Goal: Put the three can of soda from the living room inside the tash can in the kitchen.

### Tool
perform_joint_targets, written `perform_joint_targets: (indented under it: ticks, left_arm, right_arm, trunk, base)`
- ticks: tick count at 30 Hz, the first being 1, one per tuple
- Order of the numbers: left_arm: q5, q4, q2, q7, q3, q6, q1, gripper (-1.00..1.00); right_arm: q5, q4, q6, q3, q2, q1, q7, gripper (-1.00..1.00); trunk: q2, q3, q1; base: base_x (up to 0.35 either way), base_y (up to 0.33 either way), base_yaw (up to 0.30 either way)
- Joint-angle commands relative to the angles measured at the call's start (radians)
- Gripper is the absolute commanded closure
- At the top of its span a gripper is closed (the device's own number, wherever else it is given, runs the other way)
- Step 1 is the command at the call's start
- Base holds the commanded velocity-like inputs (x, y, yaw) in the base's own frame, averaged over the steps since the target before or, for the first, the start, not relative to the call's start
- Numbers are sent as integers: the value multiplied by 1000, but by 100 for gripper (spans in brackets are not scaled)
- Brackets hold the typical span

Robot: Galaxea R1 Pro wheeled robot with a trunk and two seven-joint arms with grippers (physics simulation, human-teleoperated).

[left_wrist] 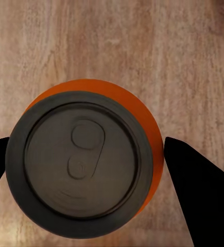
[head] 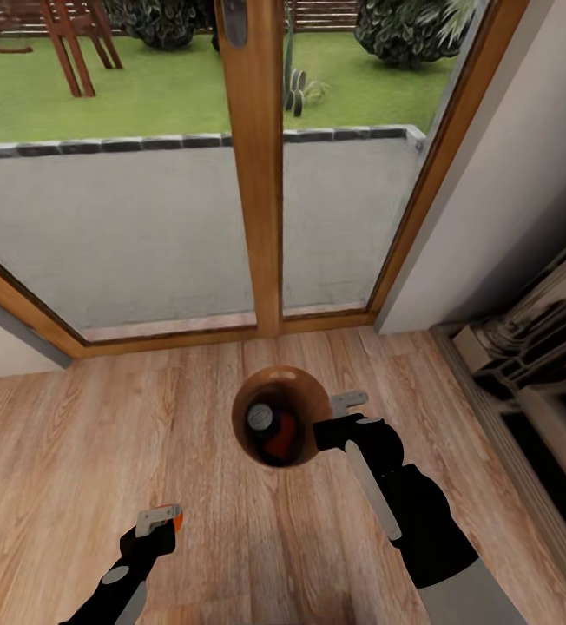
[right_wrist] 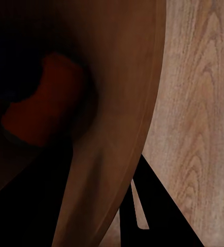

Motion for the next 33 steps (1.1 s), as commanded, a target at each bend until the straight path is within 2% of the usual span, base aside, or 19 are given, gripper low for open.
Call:
perform_joint_targets:
  ticks: [1,13,25,31,33]
  left_arm:
    - [0,0,0,0,0,0,0,100]
    - [0,0,0,0,0,0,0,100]
    - [0,0,0,-1,0,0,0,100]
    - [0,0,0,-1,1,-1,0,100]
    - [0,0,0,-1,1,-2,0,100]
  right_arm:
    - [-16,0,-2,1,0,0,0,100]
    - [-16,1,-3,1,0,0,0,100]
    - [-16,2,-4,1,0,0,0,100]
    - [-16,3,-4,1,0,0,0,100]
    - [-16,4,-4,1,0,0,0,100]
  trunk:
    - [7,3,-4]
    - [91,41,-50]
    - [175,91,-96]
    - [217,110,-119]
    - [217,110,-119]
  base:
    - [0,0,0]
    - [0,0,0]
    - [0,0,0]
    - [0,0,0]
    - [0,0,0]
